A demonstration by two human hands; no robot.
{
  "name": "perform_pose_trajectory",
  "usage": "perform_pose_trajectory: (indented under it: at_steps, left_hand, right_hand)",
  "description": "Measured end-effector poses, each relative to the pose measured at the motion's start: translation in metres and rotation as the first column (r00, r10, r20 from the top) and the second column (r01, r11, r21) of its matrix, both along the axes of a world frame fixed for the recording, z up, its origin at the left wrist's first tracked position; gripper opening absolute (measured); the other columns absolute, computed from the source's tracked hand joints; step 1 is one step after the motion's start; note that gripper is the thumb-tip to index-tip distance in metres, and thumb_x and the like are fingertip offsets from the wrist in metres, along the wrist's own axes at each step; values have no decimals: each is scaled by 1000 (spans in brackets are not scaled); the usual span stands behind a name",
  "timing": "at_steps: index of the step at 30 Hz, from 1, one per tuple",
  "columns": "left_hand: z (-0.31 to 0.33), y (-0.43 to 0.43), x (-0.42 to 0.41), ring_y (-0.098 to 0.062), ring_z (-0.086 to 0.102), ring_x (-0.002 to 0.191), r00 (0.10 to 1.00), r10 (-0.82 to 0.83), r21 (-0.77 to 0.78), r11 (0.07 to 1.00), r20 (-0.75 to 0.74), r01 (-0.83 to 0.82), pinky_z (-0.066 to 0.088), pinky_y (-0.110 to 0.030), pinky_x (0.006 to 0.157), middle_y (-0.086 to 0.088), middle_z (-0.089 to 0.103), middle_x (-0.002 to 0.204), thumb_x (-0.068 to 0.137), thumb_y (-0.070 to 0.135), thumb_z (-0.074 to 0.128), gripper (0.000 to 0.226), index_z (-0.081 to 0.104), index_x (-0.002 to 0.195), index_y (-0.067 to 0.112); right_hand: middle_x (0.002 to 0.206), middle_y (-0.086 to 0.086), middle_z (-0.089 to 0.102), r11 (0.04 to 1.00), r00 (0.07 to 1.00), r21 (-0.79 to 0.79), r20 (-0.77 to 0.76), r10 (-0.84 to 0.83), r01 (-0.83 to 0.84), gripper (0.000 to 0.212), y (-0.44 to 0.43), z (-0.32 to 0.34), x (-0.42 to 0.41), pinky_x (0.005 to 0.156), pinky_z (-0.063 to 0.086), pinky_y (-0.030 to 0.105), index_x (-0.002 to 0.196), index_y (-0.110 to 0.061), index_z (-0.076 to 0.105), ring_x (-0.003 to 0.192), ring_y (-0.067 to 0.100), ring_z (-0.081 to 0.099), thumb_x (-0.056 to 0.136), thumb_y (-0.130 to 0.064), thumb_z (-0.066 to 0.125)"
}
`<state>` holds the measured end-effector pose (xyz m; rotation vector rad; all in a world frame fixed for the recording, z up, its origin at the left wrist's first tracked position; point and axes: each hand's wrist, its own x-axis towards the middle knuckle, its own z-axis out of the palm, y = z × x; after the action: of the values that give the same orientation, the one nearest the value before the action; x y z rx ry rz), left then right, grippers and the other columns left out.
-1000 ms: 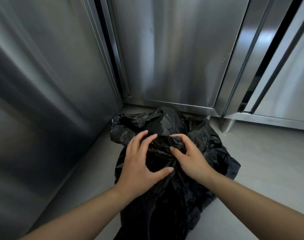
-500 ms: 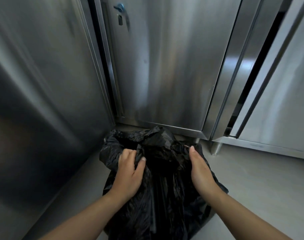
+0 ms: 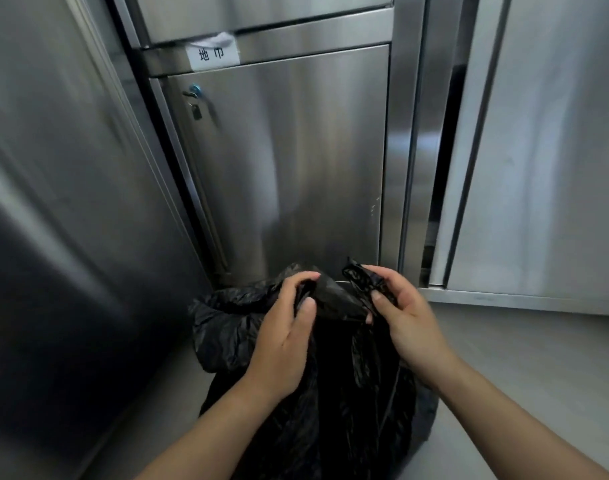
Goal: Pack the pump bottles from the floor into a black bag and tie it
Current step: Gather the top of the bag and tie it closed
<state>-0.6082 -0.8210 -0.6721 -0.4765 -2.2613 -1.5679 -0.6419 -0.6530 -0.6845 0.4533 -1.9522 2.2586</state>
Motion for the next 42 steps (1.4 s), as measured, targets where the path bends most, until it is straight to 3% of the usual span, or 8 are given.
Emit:
perform_pose_trajectory:
  at_steps: [2,6,12,17,23,30,35,42]
  left_hand:
    - [-13,5,1,1,58,106,999,9,72,997,32,-11,38,-6,86,17,66,107,96,44,24,43,63,106,31]
    - [-29,3,5,1,59,100,994,64,23,998,85,-66,40,-9,86,10,67,103,97,20,41,27,64,105,31]
    - [-21,-7,6,-2,58,73,986,-43,238,971,158,4,45,-15,74,14,62,71,89,3,56,36,50,114,28]
    - [-13,-10,10,-2,52,80,996,37,227,972,82,-55,43,-16,82,2,49,98,88,3,57,46,45,119,33]
    - [-18,-23,10,-13,57,104,978,32,232,969,205,-80,44,-20,90,4,45,127,90,10,54,58,30,138,33]
    - [-21,-41,10,19,53,99,976,103,112,986,191,-126,35,2,82,22,60,107,83,11,66,38,58,112,34]
    - [-17,-42,10,12,63,81,983,64,125,988,174,-86,42,-2,70,22,72,80,77,3,72,31,67,98,24]
    - [-19,-44,11,0,67,72,964,45,259,959,262,-115,49,-10,66,9,75,74,81,11,67,12,72,80,22]
  right_hand:
    - [85,-6,70,999,999,-33,45,-4,5,34,7,-6,4,58,47,14,108,-19,63,59,6,58,94,3,40]
    - [94,-14,73,999,998,4,42,-51,50,34,10,-12,11,69,46,7,100,-25,68,88,-1,66,99,-14,36]
    - [97,9,67,1000,998,-6,65,20,-20,31,-12,-17,15,71,49,15,103,-18,64,83,7,63,92,3,45]
    - [99,2,69,997,998,40,22,58,-59,29,-29,-19,15,77,50,16,105,-20,63,92,7,65,90,3,52]
    - [97,-4,68,985,997,156,-22,79,-75,23,-55,-23,21,86,46,18,98,-19,63,96,5,63,86,1,60]
    - [104,0,71,971,982,149,10,188,-187,19,-60,-18,24,92,49,23,103,-20,67,103,11,64,84,-19,65]
    - [85,-5,74,987,999,156,-4,46,-45,11,-67,-22,20,83,50,30,83,-26,72,84,6,67,85,-17,67]
    - [76,-2,72,970,1000,243,-19,0,5,9,-62,-25,15,78,52,37,78,-28,68,75,10,65,86,-24,65]
